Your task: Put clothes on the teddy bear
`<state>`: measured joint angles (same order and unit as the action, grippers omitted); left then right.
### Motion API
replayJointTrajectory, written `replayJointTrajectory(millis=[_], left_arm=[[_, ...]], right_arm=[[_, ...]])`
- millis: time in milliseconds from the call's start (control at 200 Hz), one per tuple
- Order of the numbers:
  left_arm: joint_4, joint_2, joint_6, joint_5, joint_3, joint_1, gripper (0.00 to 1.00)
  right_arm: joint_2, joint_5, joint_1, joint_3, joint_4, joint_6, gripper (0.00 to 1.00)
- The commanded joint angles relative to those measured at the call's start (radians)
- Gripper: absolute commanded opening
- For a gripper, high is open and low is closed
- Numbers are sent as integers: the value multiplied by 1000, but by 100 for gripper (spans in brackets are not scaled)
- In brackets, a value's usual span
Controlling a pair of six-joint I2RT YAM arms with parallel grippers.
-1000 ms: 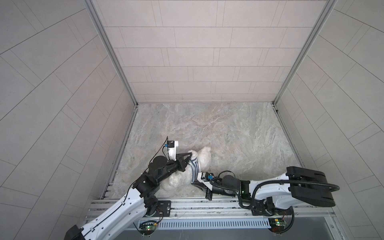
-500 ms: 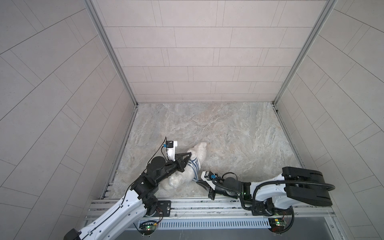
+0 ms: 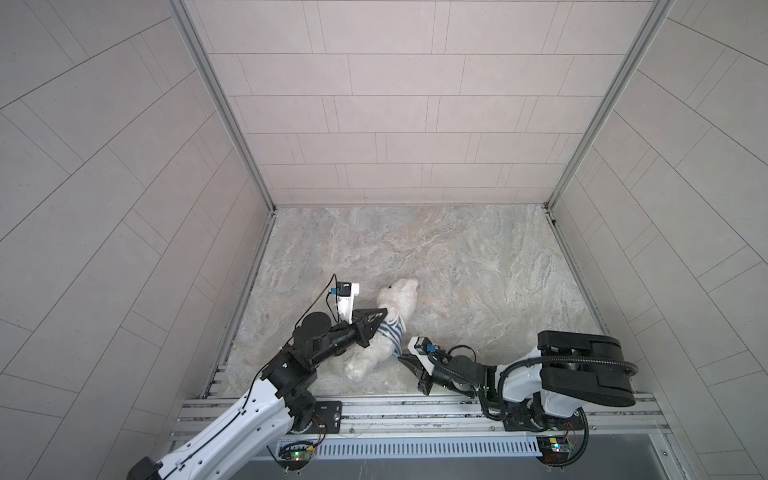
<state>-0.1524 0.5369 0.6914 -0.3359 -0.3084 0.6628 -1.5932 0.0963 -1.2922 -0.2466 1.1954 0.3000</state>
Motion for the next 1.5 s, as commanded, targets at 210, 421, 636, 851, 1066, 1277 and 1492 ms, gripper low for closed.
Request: replayJointTrajectory(millis=[210, 421, 636, 851, 1066, 1277, 1492], left_arm=[[76, -50, -90, 75, -113, -9, 0], [234, -33, -165, 175, -171, -9, 0], [205, -12, -149, 173, -145, -9, 0], [315, -7, -160, 290, -155, -9, 0], [159, 110, -81, 266, -109, 38, 0], [31, 261, -41, 378, -86, 176, 0], [-71, 402, -9, 391, -93, 239, 0]], right_arm=[[37, 31, 27, 21, -43, 27, 4], [175, 26, 30, -25, -211, 8, 19], [405, 79, 43, -55, -488, 3, 32], [649, 120, 71, -47, -728, 27, 51], [908, 129, 203, 44, -845, 162, 68], [1109, 79, 324, 5, -1116, 170, 74], [1169, 112, 336, 3, -1192, 175, 77]])
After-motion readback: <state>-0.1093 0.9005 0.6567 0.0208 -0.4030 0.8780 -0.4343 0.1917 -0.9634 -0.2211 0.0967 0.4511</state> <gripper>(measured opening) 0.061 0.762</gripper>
